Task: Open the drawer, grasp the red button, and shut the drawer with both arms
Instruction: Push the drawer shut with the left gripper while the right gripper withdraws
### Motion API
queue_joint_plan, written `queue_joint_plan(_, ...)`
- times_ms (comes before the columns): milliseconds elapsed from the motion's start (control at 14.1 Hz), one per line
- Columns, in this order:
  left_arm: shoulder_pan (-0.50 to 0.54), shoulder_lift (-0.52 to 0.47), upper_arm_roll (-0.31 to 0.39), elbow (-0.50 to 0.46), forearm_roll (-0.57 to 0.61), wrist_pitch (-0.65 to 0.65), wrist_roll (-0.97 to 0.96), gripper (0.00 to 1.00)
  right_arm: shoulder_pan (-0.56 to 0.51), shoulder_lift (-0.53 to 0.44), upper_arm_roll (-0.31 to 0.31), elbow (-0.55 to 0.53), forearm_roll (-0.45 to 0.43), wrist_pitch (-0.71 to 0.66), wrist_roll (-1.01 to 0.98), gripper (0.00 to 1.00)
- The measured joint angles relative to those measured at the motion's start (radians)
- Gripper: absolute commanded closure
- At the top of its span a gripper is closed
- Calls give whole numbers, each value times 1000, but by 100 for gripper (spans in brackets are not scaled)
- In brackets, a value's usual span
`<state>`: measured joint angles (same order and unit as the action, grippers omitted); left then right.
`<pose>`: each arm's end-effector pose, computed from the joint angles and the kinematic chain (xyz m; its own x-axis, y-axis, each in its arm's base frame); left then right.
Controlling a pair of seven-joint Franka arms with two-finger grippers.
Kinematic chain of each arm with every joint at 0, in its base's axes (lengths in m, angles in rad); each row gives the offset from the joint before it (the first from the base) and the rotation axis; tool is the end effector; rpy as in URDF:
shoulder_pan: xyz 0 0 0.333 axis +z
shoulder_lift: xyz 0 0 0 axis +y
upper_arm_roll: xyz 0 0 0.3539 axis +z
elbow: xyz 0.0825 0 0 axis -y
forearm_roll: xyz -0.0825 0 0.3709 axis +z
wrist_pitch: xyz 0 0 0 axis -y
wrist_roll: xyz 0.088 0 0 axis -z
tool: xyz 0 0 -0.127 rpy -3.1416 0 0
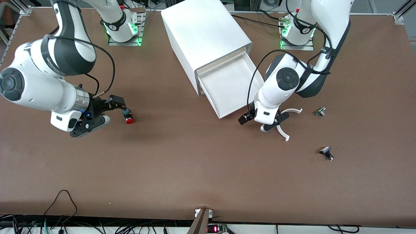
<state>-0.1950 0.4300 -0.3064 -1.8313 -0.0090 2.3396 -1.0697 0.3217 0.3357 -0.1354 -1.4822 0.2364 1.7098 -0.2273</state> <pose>0.5860 -0.3007 0.3396 0.8224 0.5644 -0.0711 0.5683 -0.8097 0.1465 0.6297 0.1581 0.4971 0.9268 0.3702 -0.0631 0.3513 -0.9139 -0.2032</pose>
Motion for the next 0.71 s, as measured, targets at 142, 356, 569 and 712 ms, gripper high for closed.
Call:
queue_joint_plan(142, 0, 2, 3, -3, 0, -1, 0, 0, 0, -33, 9, 2, -130, -22, 18, 0)
queue_joint_plan(356, -26, 23, 0, -24, 0, -1, 0, 0, -17, -49, 6, 2, -260, -30, 23, 0)
queue_joint_plan(569, -55, 45, 0, -32, 0, 13, -4, 0, -62, -56, 3, 3, -288, -26, 23, 0)
queue_joint_plan(712, -55, 47, 1, -33, 0, 13, -4, 0, -105, -83, 3, 1, -288, -25, 23, 0)
